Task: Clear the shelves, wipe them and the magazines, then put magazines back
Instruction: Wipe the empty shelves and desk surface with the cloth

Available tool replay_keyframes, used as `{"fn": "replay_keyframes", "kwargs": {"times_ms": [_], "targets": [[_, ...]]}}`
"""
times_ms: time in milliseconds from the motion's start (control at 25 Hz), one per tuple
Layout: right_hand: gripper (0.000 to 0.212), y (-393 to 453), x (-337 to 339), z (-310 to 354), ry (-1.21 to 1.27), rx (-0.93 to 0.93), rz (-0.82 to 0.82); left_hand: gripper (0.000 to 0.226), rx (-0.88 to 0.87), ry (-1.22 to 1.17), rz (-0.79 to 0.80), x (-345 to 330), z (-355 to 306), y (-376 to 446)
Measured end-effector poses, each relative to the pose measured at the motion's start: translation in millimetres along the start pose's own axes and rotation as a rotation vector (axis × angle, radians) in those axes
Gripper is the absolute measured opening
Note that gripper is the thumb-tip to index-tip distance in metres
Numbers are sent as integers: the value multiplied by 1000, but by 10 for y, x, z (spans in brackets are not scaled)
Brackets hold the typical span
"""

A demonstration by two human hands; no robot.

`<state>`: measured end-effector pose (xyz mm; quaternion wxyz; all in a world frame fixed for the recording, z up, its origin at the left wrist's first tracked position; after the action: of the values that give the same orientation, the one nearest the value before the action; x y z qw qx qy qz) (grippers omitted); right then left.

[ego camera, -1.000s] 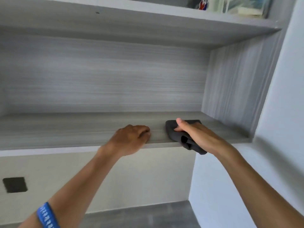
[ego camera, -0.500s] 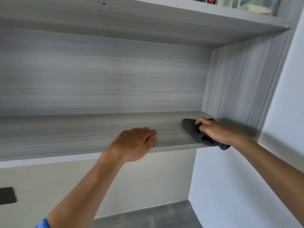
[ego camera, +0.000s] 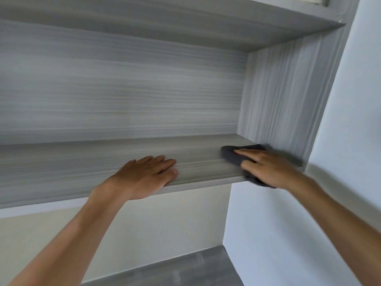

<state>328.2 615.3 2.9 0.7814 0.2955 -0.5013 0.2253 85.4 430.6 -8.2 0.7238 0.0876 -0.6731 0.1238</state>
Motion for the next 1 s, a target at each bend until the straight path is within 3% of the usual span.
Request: {"fn": "replay_keyframes", "kwargs": {"times_ms": [80, 160, 240, 360, 480, 600, 760, 800, 920, 960, 1000], "targets": [[50, 90, 173, -294, 3, -163, 66, 52, 19, 31, -10, 3, -30, 36], [56, 233, 163, -262, -61, -169, 90, 52, 69, -2, 11, 12, -36, 78], [58, 336, 18, -15, -121, -88, 93, 52, 115, -98, 13, 32, -41, 94], [56, 255, -210, 447, -84, 195, 93, 53, 171, -143, -6, 33, -71, 52], [54, 83, -159, 435, -19, 351, 39, 58, 211, -107, 8, 38, -96, 38], [46, 121, 27, -80, -133, 298, 78, 71, 223, -107, 31, 37, -98, 24], [50, 192, 107, -397, -209, 121, 1, 55, 238, -157, -36, 30, -93, 41], [56, 181, 63, -328, -173, 91, -40, 60, 230, -130, -12, 25, -95, 38], [86, 28, -178, 139, -112, 204, -124, 110, 145, 25, 30, 12, -97, 12], [85, -31, -265, 259, -129, 263, -136, 104, 148, -15, 9, 20, -99, 3], [80, -100, -308, 353, -114, 303, -157, 81, 151, -69, -10, 30, -117, -3]]}}
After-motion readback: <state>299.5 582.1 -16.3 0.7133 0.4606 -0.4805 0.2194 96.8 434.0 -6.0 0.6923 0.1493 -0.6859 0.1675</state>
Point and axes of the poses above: each hand's wrist, its own y-axis towards the middle knuckle, its own x-axis out of the back of the hand, z = x × y, the point moved 2 cm from there along y, towards the middle knuckle, and after that the axes turned 5 degrees about y, right-handed, at the moved point
